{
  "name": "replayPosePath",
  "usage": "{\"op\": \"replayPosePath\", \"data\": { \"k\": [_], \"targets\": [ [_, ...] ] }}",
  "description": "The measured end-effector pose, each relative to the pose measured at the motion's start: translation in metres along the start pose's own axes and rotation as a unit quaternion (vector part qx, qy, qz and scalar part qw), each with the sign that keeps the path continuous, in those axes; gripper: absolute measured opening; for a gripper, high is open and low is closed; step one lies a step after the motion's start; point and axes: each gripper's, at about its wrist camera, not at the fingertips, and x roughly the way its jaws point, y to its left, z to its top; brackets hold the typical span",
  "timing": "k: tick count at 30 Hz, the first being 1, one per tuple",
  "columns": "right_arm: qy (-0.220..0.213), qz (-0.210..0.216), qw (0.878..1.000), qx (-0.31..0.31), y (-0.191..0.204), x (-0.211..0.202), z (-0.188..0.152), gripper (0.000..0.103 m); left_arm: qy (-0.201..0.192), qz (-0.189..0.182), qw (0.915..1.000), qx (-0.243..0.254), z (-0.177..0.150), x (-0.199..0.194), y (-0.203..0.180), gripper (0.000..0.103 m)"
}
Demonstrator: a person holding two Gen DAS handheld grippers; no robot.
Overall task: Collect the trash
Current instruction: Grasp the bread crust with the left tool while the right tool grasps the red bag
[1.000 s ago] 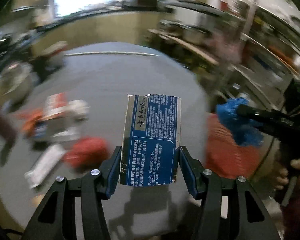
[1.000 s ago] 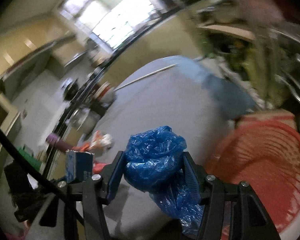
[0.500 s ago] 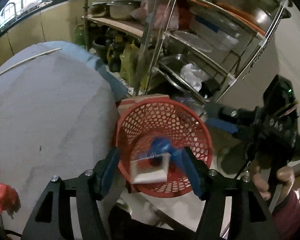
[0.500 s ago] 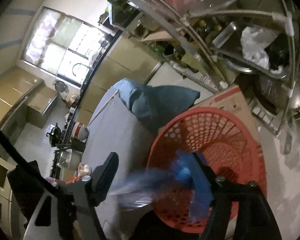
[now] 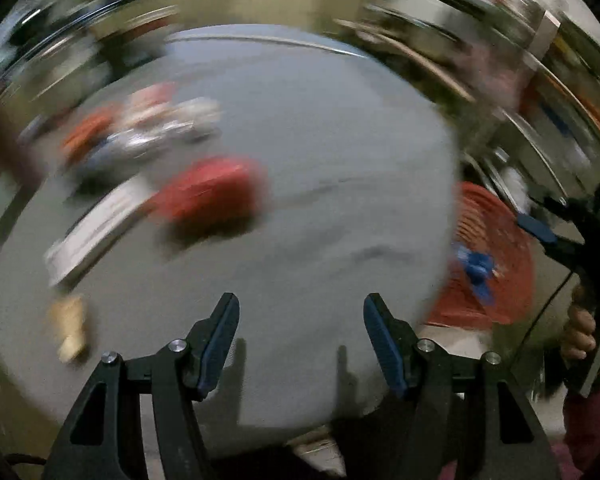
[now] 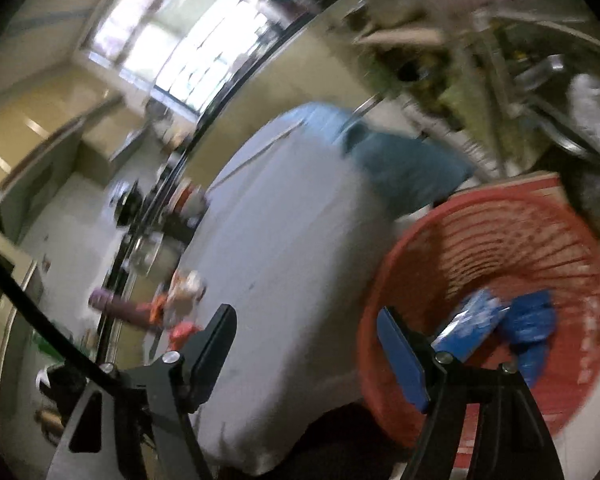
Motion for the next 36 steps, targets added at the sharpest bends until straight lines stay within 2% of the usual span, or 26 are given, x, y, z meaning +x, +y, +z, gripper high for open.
{"op": "replayPosePath", "data": {
  "k": [3,8,12,15,21,26,27,28,29,30,31,32,34,36],
  "targets": [
    [0.039,0.018,0.999,-0.033,0.037,0.035,-0.006,0.076,-0.024,0.049,0.9962,-0.069,-0.022,-0.028,0.063,0.066],
    [0.108,0.049,0.991,-0.067,0.101,0.097,-0.024,0.076,-0.049,0.096,0.9846,-0.137,-0.037,-0.05,0.135,0.07],
    [0.137,0.047,0.983,-0.11,0.145,0.135,-0.037,0.076,-0.048,0.07,0.9797,-0.181,-0.04,-0.048,0.173,0.07],
    [0.147,0.042,0.978,-0.141,0.17,0.16,-0.042,0.076,-0.045,0.045,0.9786,-0.196,-0.042,-0.043,0.182,0.07],
    [0.157,0.021,0.975,-0.154,0.186,0.203,-0.035,0.076,-0.021,0.0,0.981,-0.193,-0.037,-0.023,0.176,0.07],
    [0.181,0.01,0.97,-0.163,0.192,0.231,-0.044,0.076,-0.018,-0.005,0.981,-0.193,-0.031,-0.007,0.177,0.069],
    [0.182,0.006,0.968,-0.17,0.194,0.234,-0.048,0.075,-0.02,-0.01,0.9803,-0.196,-0.03,-0.005,0.179,0.065],
    [0.183,0.006,0.968,-0.175,0.195,0.235,-0.051,0.065,-0.022,-0.013,0.98,-0.197,-0.03,-0.003,0.18,0.059],
    [0.186,0.005,0.965,-0.183,0.196,0.237,-0.054,0.056,-0.019,-0.014,0.9802,-0.197,-0.03,-0.001,0.181,0.047],
    [0.19,0.004,0.963,-0.19,0.197,0.238,-0.057,0.041,-0.014,-0.015,0.9807,-0.195,-0.03,0.002,0.181,0.043],
    [0.188,-0.001,0.963,-0.195,0.196,0.238,-0.059,0.036,-0.015,-0.019,0.9807,-0.194,-0.03,0.004,0.181,0.043],
    [0.181,-0.003,0.964,-0.197,0.196,0.236,-0.06,0.035,-0.019,-0.021,0.9806,-0.194,-0.03,0.004,0.181,0.04],
    [0.169,0.001,0.965,-0.199,0.193,0.228,-0.06,0.027,-0.027,-0.019,0.9814,-0.189,-0.03,0.001,0.18,0.032],
    [0.164,0.001,0.966,-0.2,0.191,0.222,-0.058,0.026,-0.03,-0.017,0.9817,-0.187,-0.03,-0.002,0.178,0.027]
  ]
}}
